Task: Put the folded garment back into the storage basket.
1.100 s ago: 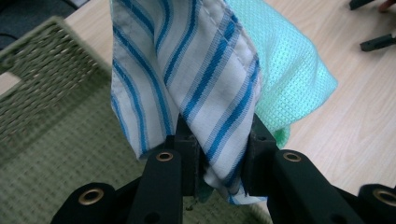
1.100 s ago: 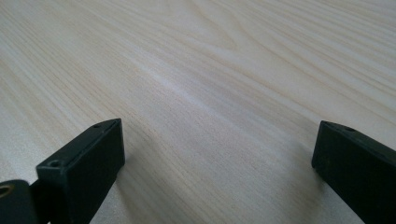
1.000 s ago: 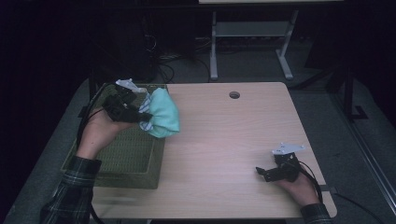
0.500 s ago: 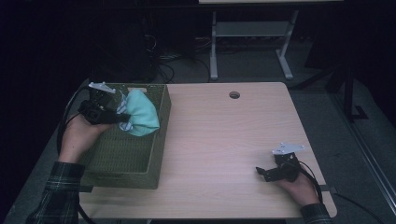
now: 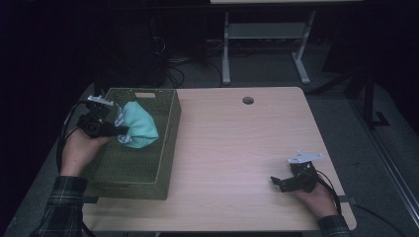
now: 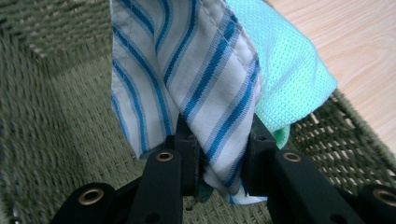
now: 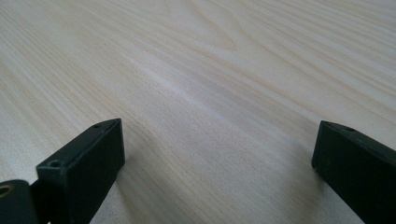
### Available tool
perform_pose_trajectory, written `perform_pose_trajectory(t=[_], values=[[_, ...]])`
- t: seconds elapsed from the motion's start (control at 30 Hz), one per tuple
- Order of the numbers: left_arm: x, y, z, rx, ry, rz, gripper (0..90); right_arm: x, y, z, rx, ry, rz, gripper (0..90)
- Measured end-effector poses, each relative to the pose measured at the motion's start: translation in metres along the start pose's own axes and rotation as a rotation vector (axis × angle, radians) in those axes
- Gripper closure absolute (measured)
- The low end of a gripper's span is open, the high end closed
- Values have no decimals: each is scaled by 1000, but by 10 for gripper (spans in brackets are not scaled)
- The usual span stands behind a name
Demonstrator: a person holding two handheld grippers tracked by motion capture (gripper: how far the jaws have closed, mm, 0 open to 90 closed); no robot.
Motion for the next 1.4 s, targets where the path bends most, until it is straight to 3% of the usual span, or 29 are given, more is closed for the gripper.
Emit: perform_pose_trajectory(t=[0.67,1.4], values=[[-47,-6,-37,74,-61,-22,716,0,0,0,0,-2,0,21],[-75,-7,-54,88,-117,-32,713,0,0,0,1,-1,0,21]])
Point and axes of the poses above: each handheld gripper's, and its own axes: x roughly backward along the jaws, z roughly out of its top, y roughly to its right, the point moved 10 cm from there along -x, roughly forward along the jaws, and after that the axes turned 8 degrees about -x, right-handed, at the moved point
